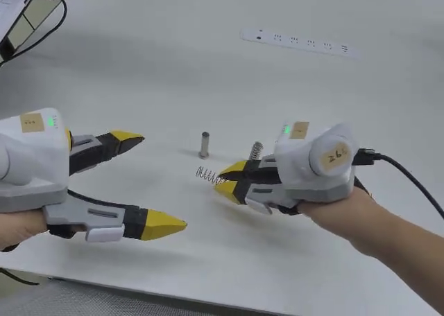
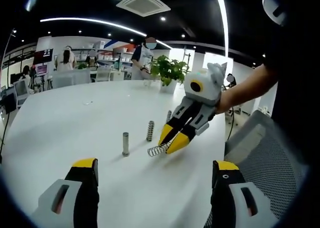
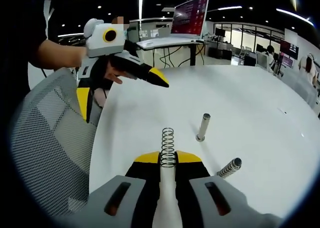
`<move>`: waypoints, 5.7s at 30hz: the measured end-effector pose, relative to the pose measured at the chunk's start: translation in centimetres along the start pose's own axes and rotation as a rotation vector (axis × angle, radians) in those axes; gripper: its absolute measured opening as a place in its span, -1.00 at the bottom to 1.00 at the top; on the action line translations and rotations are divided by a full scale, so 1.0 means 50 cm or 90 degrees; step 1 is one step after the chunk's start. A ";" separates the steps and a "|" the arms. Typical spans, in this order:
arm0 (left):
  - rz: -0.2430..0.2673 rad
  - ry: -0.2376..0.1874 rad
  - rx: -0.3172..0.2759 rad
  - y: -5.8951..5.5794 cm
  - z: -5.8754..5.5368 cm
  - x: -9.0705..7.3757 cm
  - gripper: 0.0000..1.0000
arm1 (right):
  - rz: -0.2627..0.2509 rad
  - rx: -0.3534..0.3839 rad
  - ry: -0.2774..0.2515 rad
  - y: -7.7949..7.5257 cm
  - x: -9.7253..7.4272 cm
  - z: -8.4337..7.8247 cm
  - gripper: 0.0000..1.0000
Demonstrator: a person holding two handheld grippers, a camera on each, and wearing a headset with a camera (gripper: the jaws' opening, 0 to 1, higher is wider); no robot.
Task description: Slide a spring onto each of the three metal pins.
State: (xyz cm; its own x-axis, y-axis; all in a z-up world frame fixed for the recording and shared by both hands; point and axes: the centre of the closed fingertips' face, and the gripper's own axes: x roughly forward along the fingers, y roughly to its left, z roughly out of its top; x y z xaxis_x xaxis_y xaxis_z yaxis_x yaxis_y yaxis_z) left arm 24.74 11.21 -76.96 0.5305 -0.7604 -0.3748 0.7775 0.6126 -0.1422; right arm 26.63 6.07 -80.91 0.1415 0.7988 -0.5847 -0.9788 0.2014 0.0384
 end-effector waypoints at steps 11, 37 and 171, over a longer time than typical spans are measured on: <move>-0.035 0.003 0.010 -0.021 0.007 0.010 0.70 | 0.007 -0.035 0.000 0.013 -0.028 0.006 -0.84; -0.165 0.055 0.054 -0.075 0.025 0.084 -0.32 | 0.039 -0.092 0.013 0.027 -0.071 0.009 -0.84; -0.261 -0.017 0.062 -0.133 0.069 0.089 -0.95 | 0.132 -0.101 -0.031 0.067 -0.141 0.062 -0.85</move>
State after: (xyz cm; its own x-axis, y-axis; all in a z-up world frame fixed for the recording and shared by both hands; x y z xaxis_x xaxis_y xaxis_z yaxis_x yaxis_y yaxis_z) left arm 23.09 3.00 -74.49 0.1775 -0.9433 -0.2805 0.9539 0.2351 -0.1867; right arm 22.83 2.89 -74.13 -0.0611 0.8409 -0.5377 -0.9981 -0.0574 0.0235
